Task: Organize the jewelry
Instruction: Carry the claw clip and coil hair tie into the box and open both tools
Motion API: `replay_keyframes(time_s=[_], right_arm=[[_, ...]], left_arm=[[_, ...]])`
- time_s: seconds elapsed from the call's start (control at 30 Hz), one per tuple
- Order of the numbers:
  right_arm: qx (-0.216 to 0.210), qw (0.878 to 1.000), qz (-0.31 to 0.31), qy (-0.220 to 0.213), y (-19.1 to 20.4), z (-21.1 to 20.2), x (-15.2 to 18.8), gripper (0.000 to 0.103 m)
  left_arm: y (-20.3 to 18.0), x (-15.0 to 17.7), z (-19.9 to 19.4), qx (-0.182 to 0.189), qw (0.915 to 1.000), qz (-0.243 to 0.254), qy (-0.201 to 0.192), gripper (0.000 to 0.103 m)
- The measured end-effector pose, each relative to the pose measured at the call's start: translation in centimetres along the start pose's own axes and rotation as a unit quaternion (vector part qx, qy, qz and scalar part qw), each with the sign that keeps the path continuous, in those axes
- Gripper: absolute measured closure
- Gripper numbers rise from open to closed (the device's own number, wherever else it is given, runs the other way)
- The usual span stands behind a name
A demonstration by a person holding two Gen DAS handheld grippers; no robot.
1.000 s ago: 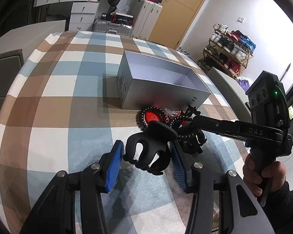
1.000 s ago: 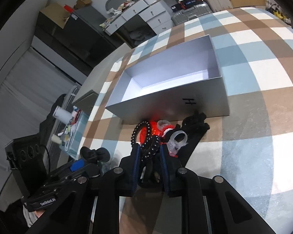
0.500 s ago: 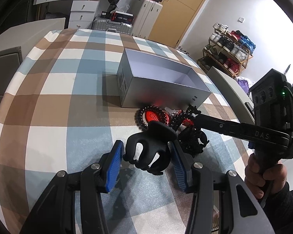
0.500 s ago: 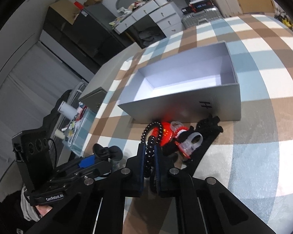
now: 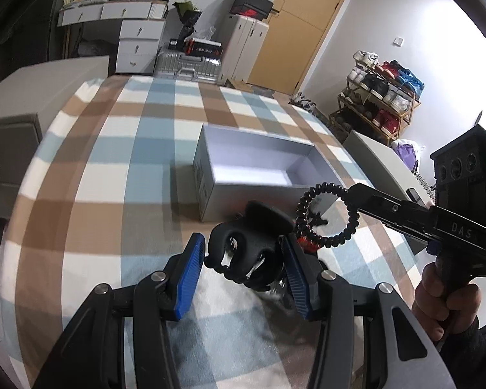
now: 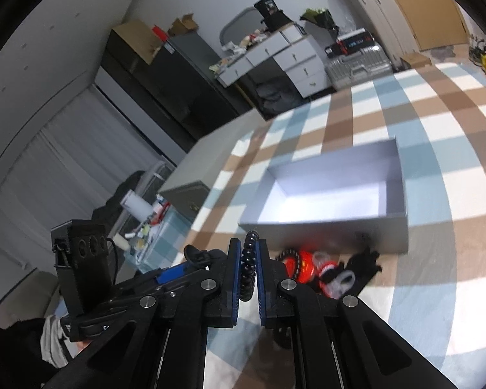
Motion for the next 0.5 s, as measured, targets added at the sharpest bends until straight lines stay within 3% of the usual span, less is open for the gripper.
replay_keyframes(time_s=[0.23, 0.5], right_arm=[[0.007, 0.999, -0.023, -0.028, 0.0, -1.5, -2.7, 0.095], [0.022, 0.998, -0.043, -0.051, -1.2, -2.6, -5.6, 0.095]], left_arm=[[-1.3, -2.9, 0.6, -0.008, 0.9997, 0.017, -0.019, 0.06], [-3.1, -5.9, 3.0, -0.008, 0.9995, 0.028, -0.015, 0.06]])
Point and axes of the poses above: each gripper's, at about its wrist camera, not at the fingertips, and z roughly the way its jaws point, y to its left, x to its underside, the point moved 3 cm from there along z, roughly the way its jaws point, and after that the axes turned 14 degrees about -x, right-handed, at the moved point
